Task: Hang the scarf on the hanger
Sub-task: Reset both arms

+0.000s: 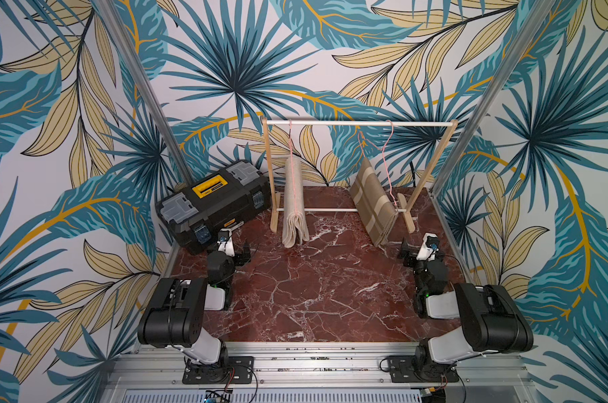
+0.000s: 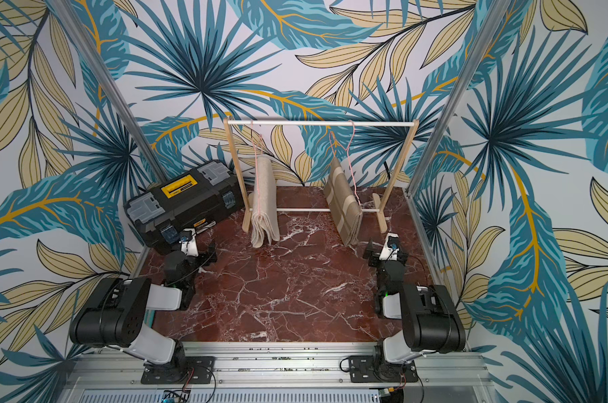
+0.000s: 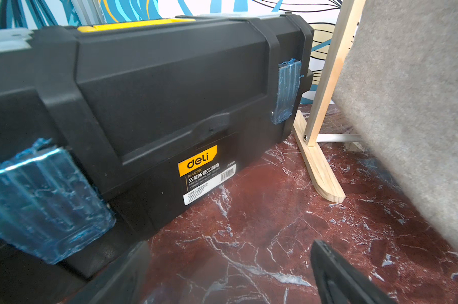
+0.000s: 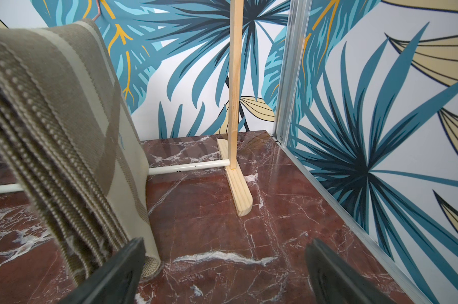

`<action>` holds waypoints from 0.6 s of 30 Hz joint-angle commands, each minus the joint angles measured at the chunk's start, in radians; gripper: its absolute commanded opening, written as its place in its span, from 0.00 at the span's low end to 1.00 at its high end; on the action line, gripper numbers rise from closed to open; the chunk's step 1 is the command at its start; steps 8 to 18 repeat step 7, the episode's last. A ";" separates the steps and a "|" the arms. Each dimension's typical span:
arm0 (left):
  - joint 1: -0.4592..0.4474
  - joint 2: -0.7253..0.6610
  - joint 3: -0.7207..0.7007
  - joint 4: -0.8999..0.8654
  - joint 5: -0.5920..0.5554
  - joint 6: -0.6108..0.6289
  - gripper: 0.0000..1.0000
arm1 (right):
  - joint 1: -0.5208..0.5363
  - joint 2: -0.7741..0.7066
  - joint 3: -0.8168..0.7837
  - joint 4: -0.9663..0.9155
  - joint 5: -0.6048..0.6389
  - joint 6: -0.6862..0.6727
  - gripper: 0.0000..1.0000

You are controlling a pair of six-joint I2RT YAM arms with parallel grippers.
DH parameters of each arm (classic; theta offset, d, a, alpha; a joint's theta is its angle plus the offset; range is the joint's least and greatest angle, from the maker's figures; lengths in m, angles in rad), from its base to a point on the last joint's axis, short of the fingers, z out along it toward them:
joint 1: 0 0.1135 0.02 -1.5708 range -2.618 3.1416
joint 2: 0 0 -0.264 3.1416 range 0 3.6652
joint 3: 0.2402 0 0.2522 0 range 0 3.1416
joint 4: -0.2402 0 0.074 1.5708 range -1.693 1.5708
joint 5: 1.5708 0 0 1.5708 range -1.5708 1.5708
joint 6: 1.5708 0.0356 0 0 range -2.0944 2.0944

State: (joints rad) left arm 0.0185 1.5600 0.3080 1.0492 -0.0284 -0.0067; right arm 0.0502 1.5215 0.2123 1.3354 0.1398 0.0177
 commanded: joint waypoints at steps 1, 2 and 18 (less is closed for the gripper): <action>-0.006 0.006 0.017 0.006 0.004 0.013 1.00 | -0.007 0.006 0.001 0.024 -0.015 -0.012 0.99; -0.005 0.005 0.017 0.006 0.004 0.013 1.00 | -0.007 0.005 0.000 0.025 -0.014 -0.013 0.99; -0.006 0.005 0.017 0.006 0.002 0.013 1.00 | -0.007 0.005 0.000 0.029 -0.014 -0.011 0.99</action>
